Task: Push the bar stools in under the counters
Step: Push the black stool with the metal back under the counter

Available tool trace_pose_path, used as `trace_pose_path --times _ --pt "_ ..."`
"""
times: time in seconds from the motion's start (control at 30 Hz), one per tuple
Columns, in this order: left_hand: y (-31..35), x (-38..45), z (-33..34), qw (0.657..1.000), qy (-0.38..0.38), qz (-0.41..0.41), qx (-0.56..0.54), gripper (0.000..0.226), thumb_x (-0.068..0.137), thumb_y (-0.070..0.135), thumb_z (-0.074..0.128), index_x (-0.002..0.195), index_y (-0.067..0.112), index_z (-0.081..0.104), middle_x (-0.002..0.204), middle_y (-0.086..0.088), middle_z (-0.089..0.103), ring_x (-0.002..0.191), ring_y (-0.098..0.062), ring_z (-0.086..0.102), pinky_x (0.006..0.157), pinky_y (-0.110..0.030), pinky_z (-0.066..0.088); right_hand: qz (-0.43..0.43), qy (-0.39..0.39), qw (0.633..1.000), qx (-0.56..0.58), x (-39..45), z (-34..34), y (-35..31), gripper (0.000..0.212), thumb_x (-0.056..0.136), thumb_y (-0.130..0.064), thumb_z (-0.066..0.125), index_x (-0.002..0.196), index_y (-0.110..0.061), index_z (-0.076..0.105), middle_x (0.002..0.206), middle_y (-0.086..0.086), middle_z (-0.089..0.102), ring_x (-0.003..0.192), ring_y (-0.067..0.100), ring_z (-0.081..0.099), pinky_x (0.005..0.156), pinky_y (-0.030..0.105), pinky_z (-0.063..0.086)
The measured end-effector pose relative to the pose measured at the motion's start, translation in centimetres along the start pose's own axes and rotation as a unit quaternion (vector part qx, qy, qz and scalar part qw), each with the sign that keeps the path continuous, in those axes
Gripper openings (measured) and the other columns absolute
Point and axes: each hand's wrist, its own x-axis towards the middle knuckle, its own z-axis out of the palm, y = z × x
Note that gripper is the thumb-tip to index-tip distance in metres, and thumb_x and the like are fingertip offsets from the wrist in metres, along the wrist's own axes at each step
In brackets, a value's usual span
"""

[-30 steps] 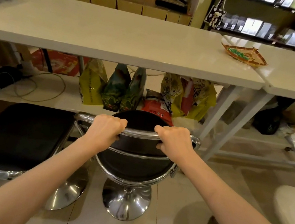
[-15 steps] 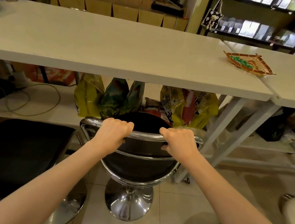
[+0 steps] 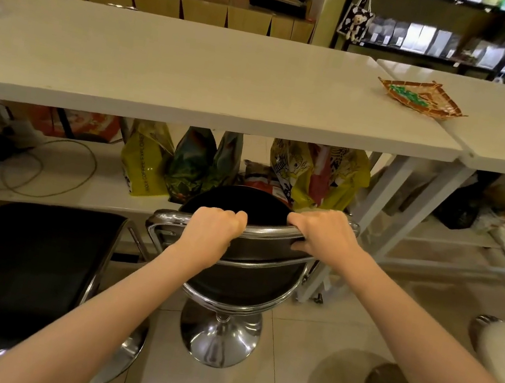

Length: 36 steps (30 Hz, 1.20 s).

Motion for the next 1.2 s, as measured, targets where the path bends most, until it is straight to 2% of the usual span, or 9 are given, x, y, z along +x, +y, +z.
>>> trace_pose_path --times 0.13,0.67,0.77,0.83,0.87,0.93,1.0,1.07,1.2 --pt "0.4 0.3 -0.1 1.000 0.001 0.004 0.000 0.021 0.083 0.014 0.064 0.091 0.012 0.046 0.078 -0.004 0.065 0.071 -0.024 0.064 0.053 -0.030 0.034 0.006 -0.007 1.000 0.000 0.0 -0.1 0.4 0.037 0.077 -0.040 0.070 0.101 -0.020 0.051 0.094 -0.002 0.067 0.086 0.023 0.065 0.062 0.033 0.050" --pt "-0.8 -0.2 -0.1 1.000 0.003 0.005 0.024 0.024 0.084 0.021 0.065 0.097 0.012 0.047 0.084 -0.005 0.066 0.074 -0.024 0.064 0.054 -0.030 0.034 0.018 -0.015 0.999 -0.029 0.1 -0.3 -1.3 0.040 0.081 -0.038 0.068 0.108 -0.016 0.049 0.094 0.002 0.066 0.084 0.025 0.064 0.055 0.028 0.037" --pt "-0.7 -0.2 -0.2 1.000 0.007 0.008 0.019 0.026 0.083 0.024 0.066 0.099 0.013 0.047 0.087 -0.004 0.066 0.075 -0.023 0.064 0.053 -0.029 0.035 0.018 -0.013 1.000 0.000 0.1 -0.4 -1.5 0.045 0.079 -0.036 0.070 0.113 -0.017 0.048 0.102 0.003 0.065 0.096 0.024 0.059 0.062 0.032 0.042" --pt "-0.7 -0.1 -0.5 1.000 0.004 0.009 -0.013 0.035 0.080 0.031 0.069 0.104 0.016 0.049 0.094 -0.002 0.066 0.081 -0.021 0.063 0.054 -0.029 0.039 0.018 -0.012 1.000 0.016 0.1 -0.4 -1.6 0.056 0.077 -0.035 0.072 0.123 -0.018 0.045 0.114 0.004 0.062 0.108 0.024 0.053 0.080 0.036 0.044" --pt "-0.7 -0.1 -0.5 0.999 -0.003 0.011 -0.036 0.044 0.076 0.036 0.071 0.110 0.018 0.050 0.103 -0.002 0.065 0.090 -0.020 0.061 0.060 -0.030 0.043 0.021 -0.010 0.999 0.028 0.0 -0.4 -1.7 0.064 0.076 -0.035 0.073 0.129 -0.018 0.041 0.122 0.004 0.058 0.116 0.024 0.048 0.091 0.037 0.040" --pt "-0.7 0.0 -0.5 0.996 -0.023 0.014 -0.079 0.071 0.070 0.047 0.073 0.129 0.020 0.044 0.130 -0.003 0.054 0.120 -0.022 0.049 0.089 -0.037 0.045 0.030 0.009 0.998 0.060 -0.5 -0.6 -2.0 0.084 0.072 -0.036 0.076 0.139 -0.017 0.030 0.136 0.005 0.047 0.128 0.023 0.038 0.107 0.041 0.027" --pt "-0.6 -0.1 -0.7 0.993 -0.036 0.000 -0.109 0.093 0.068 0.057 0.069 0.142 0.021 0.027 0.150 -0.004 0.032 0.139 -0.023 0.025 0.112 -0.045 0.023 0.058 0.047 0.990 0.120 -1.3 -0.7 -2.4 0.098 0.068 -0.041 0.078 0.144 -0.017 0.021 0.144 0.006 0.040 0.134 0.023 0.031 0.112 0.041 0.019" --pt "-0.3 0.2 -1.0 0.991 -0.013 -0.010 -0.129 0.099 0.069 0.063 0.065 0.145 0.023 0.015 0.156 -0.003 0.018 0.143 -0.021 0.012 0.115 -0.047 0.011 0.092 0.080 0.976 0.181 -2.6 -0.7 -2.4 0.103 0.069 -0.047 0.075 0.146 -0.018 0.014 0.149 0.006 0.034 0.138 0.022 0.026 0.113 0.037 0.016" --pt "1.8 1.9 -2.3 0.986 0.054 0.077 -0.140 0.102 0.068 0.071 0.058 0.146 0.023 0.013 0.156 -0.004 0.015 0.143 -0.021 0.013 0.115 -0.045 0.012 0.137 0.096 0.971 0.170 -6.4 -0.7 -1.1 0.105 0.071 -0.054 0.070 0.147 -0.019 0.008 0.156 0.004 0.019 0.143 0.018 0.011 0.114 0.034 0.003"
